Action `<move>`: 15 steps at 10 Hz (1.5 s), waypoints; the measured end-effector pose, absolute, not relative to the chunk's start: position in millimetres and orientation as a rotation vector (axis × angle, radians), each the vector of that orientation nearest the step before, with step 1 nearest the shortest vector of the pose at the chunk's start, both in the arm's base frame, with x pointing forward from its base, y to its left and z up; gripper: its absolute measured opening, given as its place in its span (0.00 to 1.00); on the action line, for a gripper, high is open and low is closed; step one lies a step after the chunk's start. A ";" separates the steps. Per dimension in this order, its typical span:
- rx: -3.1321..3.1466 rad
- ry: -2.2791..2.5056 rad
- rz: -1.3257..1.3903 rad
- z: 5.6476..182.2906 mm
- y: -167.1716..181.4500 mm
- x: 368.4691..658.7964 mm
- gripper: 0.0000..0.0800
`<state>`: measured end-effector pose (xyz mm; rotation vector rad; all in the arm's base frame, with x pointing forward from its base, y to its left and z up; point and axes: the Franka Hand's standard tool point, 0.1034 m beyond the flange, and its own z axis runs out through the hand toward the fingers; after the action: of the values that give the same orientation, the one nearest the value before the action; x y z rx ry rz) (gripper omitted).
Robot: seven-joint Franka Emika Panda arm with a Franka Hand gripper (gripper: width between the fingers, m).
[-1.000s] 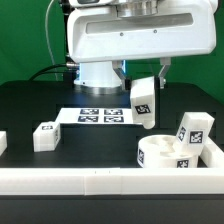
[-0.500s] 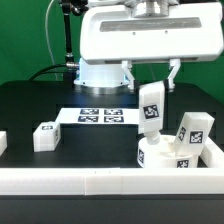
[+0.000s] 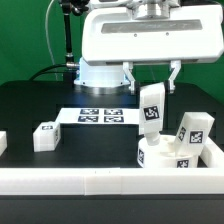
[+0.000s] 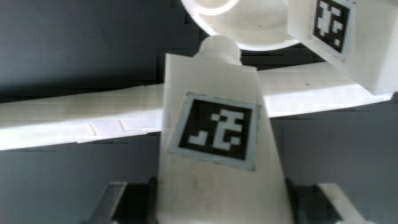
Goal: Assemble stool
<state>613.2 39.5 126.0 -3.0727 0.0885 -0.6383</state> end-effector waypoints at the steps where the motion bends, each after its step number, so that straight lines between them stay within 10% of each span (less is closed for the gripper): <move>1: -3.082 0.028 -0.635 124.8 47.3 610.9 0.41; 15: -3.121 -0.350 -0.677 110.0 61.3 588.0 0.41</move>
Offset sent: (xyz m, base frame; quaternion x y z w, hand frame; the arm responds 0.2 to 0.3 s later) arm 0.0000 0.0000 0.0000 0.0000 0.0000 0.0000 1.0000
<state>588.0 61.3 110.0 -3.1209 -0.3499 -0.6774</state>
